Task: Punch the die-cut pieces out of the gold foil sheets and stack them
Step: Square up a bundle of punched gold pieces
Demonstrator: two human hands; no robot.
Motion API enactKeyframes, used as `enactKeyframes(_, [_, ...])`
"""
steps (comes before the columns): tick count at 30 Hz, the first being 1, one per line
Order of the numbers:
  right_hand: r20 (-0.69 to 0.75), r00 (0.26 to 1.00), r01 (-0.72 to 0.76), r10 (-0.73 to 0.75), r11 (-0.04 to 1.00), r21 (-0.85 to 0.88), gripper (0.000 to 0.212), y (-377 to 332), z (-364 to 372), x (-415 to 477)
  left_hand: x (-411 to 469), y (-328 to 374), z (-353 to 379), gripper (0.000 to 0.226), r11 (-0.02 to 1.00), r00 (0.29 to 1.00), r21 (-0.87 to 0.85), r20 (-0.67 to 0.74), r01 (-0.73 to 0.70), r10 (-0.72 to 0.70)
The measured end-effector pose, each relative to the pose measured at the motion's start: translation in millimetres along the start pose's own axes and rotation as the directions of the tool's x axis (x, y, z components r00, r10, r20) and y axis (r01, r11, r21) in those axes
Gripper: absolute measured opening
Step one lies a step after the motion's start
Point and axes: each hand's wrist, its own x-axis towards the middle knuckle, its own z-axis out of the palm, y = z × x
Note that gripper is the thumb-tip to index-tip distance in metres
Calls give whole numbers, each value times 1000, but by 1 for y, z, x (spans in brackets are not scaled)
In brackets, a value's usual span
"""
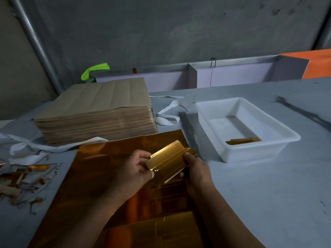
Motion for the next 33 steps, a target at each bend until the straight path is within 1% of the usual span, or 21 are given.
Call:
enactKeyframes(3, [4, 1000, -4, 4, 1000, 31, 16, 0, 0, 0, -2, -2, 4, 49, 995, 996, 83, -57, -59, 63])
enactKeyframes(6, [-8, 1000, -3, 4, 1000, 25, 16, 1, -2, 1, -3, -3, 5, 40, 988, 991, 127, -84, -92, 104])
enactKeyframes(13, [-9, 1000, 1, -1, 1000, -17, 19, 3, -2, 1, -2, -7, 5, 36, 987, 991, 139, -93, -86, 99])
enactKeyframes(15, [-8, 1000, 7, -7, 1000, -19, 20, 3, -2, 1, -1, -8, 5, 37, 991, 993, 110, -84, -78, 87])
enactKeyframes(19, [0, 1000, 12, -12, 1000, -22, 23, 4, -3, 2, 1, -9, 5, 36, 999, 998, -44, -58, -26, 24])
enactKeyframes(25, [5, 1000, 21, -21, 999, -38, 22, 5, -3, 2, 7, -10, 3, 34, 986, 998, -163, -42, 34, -41])
enactKeyframes(27, [8, 999, 33, -33, 998, -45, 21, 5, -3, 2, 9, -10, 3, 37, 943, 995, -319, -3, 96, -102])
enactKeyframes(29, [17, 999, 45, -44, 998, -50, 22, 6, -3, 2, 11, -9, 4, 46, 838, 977, -505, 54, 206, -208])
enactKeyframes(30, [19, 998, 53, -52, 997, -52, 23, 7, -3, 3, 12, -8, 5, 48, 776, 960, -570, 92, 269, -265])
enactKeyframes(32, [23, 997, 80, -79, 994, -74, 24, 10, -3, 3, 12, -8, 7, 48, 679, 918, -627, 174, 382, -356])
enactKeyframes(33, [31, 995, 99, -97, 991, -90, 24, 11, -3, 3, 11, -8, 8, 47, 653, 901, -630, 206, 420, -381])
